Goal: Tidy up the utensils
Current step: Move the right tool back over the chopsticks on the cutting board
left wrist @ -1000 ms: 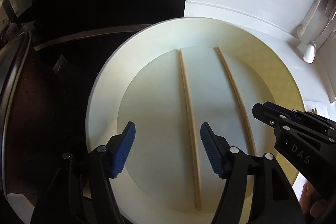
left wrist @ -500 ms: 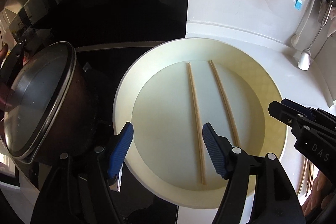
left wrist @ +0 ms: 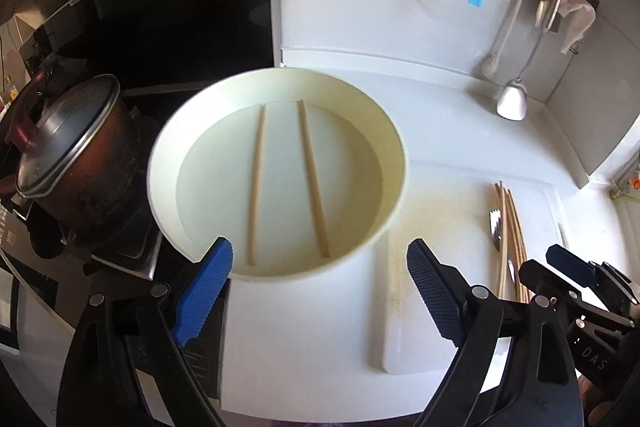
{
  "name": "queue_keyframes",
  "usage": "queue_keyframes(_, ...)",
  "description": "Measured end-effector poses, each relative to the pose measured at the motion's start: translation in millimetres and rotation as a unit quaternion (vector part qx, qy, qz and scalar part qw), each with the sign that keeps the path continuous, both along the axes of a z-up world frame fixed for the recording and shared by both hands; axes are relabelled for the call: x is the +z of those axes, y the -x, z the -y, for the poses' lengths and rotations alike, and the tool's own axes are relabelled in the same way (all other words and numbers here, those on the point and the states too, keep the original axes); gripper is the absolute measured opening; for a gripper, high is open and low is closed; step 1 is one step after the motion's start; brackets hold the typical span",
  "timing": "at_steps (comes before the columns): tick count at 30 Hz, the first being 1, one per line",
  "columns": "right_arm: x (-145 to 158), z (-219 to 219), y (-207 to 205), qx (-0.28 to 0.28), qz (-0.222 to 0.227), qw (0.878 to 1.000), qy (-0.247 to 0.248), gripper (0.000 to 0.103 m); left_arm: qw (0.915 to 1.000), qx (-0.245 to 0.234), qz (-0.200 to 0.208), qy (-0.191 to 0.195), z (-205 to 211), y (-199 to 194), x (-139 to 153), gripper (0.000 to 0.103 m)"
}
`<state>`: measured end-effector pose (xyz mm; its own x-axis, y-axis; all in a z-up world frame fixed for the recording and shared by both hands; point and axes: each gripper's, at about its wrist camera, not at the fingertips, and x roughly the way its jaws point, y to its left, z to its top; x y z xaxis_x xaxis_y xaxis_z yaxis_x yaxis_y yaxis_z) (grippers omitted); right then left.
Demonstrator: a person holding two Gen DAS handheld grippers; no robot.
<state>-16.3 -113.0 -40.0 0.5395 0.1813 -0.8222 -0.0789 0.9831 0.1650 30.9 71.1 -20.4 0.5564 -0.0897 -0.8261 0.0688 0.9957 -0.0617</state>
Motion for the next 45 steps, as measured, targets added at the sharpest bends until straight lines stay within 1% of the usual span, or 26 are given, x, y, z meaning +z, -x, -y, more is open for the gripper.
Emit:
queue_keyframes(4, -12, 39, 35, -0.01, -0.015, 1.0, 0.003, 0.052, 0.9998, -0.008, -0.013, 0.01, 38, 26, -9, 0.089)
queue_keyframes(7, -17, 65, 57, -0.016, -0.013, 1.0, 0.002, 0.052, 0.9996, -0.011, -0.02, 0.016, 66, 47, -15, 0.089)
queue_keyframes(11, -24, 95, 75, -0.027, -0.01, 1.0, -0.008, 0.053, 0.9993, -0.025, -0.026, 0.011, 102, 73, -25, 0.09)
queue_keyframes(15, -31, 115, 85, -0.039, -0.012, 0.999, -0.004, 0.053, 0.9984, -0.036, -0.043, 0.001, 121, 86, -33, 0.09)
queue_keyframes(18, -34, 125, 91, -0.055, -0.009, 0.998, -0.009, 0.053, 0.9983, -0.039, -0.043, -0.006, 125, 90, -37, 0.09)
queue_keyframes(23, -39, 131, 93, -0.083, -0.002, 0.997, 0.0, 0.053, 0.9978, -0.055, -0.035, -0.015, 127, 82, -42, 0.09)
queue_keyframes(25, -41, 131, 92, -0.098, 0.009, 0.995, 0.011, 0.053, 0.9973, -0.067, -0.022, -0.018, 128, 77, -44, 0.092)
queue_keyframes(27, -43, 132, 90, -0.116, 0.011, 0.993, 0.024, 0.053, 0.9964, -0.08, -0.011, -0.025, 129, 70, -48, 0.092)
queue_keyframes(30, -50, 134, 85, -0.142, 0.006, 0.989, 0.029, 0.053, 0.9955, -0.094, -0.009, -0.015, 130, 58, -57, 0.092)
queue_keyframes(32, -52, 135, 82, -0.152, 0.013, 0.988, 0.025, 0.053, 0.9951, -0.098, -0.004, -0.011, 132, 51, -63, 0.092)
queue_keyframes(36, -60, 135, 72, -0.163, 0.021, 0.986, 0.019, 0.053, 0.994, -0.108, 0.004, -0.022, 141, 41, -76, 0.092)
queue_keyframes(41, -76, 137, 59, -0.162, 0.037, 0.986, 0.015, 0.053, 0.9945, -0.103, 0.013, -0.015, 150, 33, -94, 0.092)
queue_keyframes(43, -81, 138, 55, -0.155, 0.047, 0.987, 0.012, 0.053, 0.9947, -0.099, 0.024, -0.012, 152, 32, -98, 0.092)
queue_keyframes(45, -88, 139, 50, -0.148, 0.047, 0.988, 0.015, 0.053, 0.9948, -0.095, 0.034, -0.01, 155, 31, -101, 0.092)
